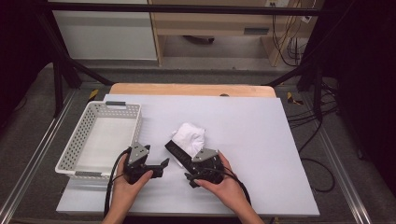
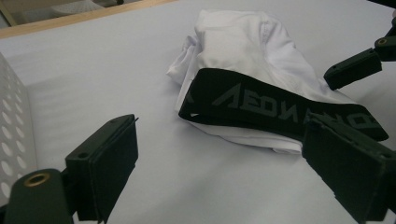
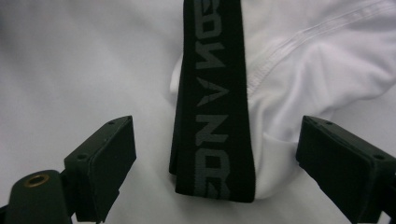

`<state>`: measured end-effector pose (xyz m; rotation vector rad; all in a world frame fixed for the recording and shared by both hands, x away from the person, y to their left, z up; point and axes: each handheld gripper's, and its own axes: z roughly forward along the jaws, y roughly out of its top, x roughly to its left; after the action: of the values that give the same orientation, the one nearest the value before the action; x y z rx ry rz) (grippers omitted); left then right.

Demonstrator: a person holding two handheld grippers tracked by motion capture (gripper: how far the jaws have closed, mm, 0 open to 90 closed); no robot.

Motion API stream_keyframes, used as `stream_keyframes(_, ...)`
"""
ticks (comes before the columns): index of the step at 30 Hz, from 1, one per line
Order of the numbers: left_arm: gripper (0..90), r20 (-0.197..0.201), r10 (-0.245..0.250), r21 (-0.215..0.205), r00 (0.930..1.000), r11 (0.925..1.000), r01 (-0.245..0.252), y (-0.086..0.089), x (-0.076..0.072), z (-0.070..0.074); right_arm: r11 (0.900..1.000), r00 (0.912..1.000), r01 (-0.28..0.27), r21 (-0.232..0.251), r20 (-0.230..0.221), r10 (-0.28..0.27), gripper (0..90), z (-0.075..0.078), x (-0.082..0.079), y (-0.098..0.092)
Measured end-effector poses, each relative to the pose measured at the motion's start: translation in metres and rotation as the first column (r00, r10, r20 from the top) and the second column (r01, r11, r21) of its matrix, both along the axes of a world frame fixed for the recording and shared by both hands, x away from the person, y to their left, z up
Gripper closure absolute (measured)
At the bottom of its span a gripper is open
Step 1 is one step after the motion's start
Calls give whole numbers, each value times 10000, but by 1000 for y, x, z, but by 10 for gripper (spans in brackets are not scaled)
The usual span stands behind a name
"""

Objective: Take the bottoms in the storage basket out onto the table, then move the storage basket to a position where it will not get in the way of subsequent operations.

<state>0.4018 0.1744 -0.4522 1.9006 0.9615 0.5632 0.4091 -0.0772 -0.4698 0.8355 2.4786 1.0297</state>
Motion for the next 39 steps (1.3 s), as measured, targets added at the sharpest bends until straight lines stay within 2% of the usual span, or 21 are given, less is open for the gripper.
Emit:
stream_keyframes(7, 103, -100, 241, 13, 9997, 9997, -240, 0, 2, -2, 9995, 9999, 77, -308, -112, -81, 125, -5, 2, 5)
stream_keyframes(13, 103, -70, 206, 69, 9998, 9998, -206, -1, 1, -2, 9988, 10000, 68, -484, -58, -71, 131, -8, 2, 7)
stream_keyframes(17, 103, -140, 219, 80, 9997, 9997, -217, -2, 1, -4, 9984, 9999, 34, -569, -123, -41, 228, -9, 2, 7)
stream_keyframes(18, 104, -143, 217, 52, 9997, 9998, -216, -2, 1, -4, 9988, 9997, -90, -485, -219, 79, 307, -9, 2, 6)
stream_keyframes(20, 104, -69, 197, 68, 9998, 9998, -196, -3, 1, -3, 9989, 9998, -105, -455, -175, 97, 370, -8, 1, 6)
stream_keyframes(22, 104, -97, 181, 112, 9998, 9998, -180, -3, 1, -3, 9988, 9999, -130, -471, -93, 126, 477, -7, 0, 5)
stream_keyframes(24, 104, -100, 172, 70, 9998, 9998, -171, -3, 0, -3, 9992, 9998, -185, -368, -126, 181, 522, -5, 0, 2)
stream_keyframes(30, 104, -100, 145, 80, 9998, 9999, -144, -3, 0, -3, 9994, 9994, -328, -145, -82, 326, 572, 0, -2, -2)
stream_keyframes(36, 105, -97, 130, 53, 9999, 9999, -130, -3, 0, -2, 9994, 9998, -176, 290, -111, 179, 583, 10, -6, -16)
stream_keyframes(39, 106, -103, 135, 48, 9999, 9999, -134, -2, 0, -2, 9985, 9997, -188, 506, -130, 194, 622, 15, -8, -24)
